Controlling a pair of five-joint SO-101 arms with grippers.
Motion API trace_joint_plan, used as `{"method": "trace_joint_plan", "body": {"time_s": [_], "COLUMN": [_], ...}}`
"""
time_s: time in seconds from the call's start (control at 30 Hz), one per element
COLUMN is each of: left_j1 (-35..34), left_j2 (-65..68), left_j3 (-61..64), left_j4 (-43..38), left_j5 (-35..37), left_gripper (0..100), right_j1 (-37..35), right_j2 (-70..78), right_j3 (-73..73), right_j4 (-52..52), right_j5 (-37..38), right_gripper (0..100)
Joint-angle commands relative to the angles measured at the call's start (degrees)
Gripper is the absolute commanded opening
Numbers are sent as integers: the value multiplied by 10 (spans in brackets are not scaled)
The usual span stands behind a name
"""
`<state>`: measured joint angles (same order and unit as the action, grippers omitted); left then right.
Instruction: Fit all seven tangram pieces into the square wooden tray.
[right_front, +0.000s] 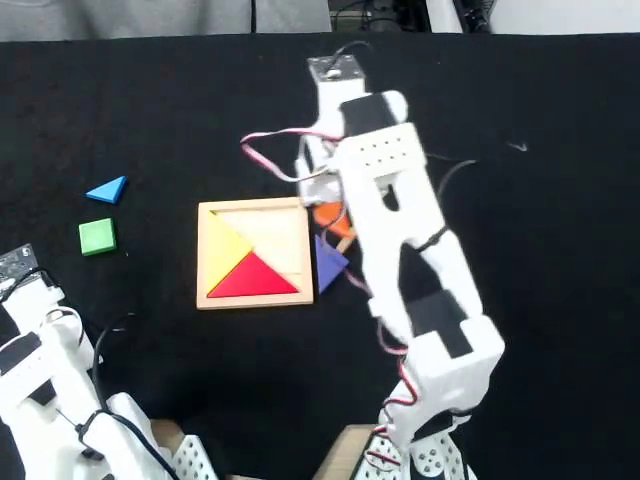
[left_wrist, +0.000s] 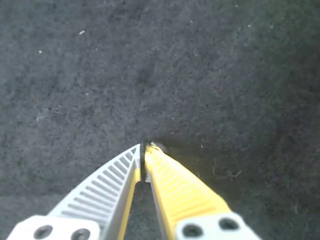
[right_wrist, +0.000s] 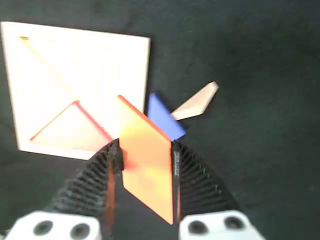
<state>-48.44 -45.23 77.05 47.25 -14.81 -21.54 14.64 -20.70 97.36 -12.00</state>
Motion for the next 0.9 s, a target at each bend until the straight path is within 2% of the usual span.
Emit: {"method": "trace_joint_plan", "body": {"time_s": [0.0, 0.23, 0.33, 0.57, 0.73, 0.87], "left_j1": [4, 4, 4, 4, 4, 4], "left_j2": [-9, -9, -9, -9, -9, -9], "left_j3": [-2, -2, -2, -3, -3, -3], "left_j4": [-6, -6, -6, -6, -6, -6], "left_j5": [-4, -4, -4, -4, -4, -4], "left_gripper": [30, 30, 30, 30, 30, 30], "right_j1": [-35, -97, -119, -103, -101, -89], "right_j2": [-32, 1, 27, 45, 43, 42], "right_j3": [-31, -21, 16, 98, 184, 217], "right_j4": [10, 6, -32, -164, -244, -268], "right_j5": [-47, -98, -110, -182, -188, -188], "right_gripper": [15, 15, 13, 11, 11, 11]}}
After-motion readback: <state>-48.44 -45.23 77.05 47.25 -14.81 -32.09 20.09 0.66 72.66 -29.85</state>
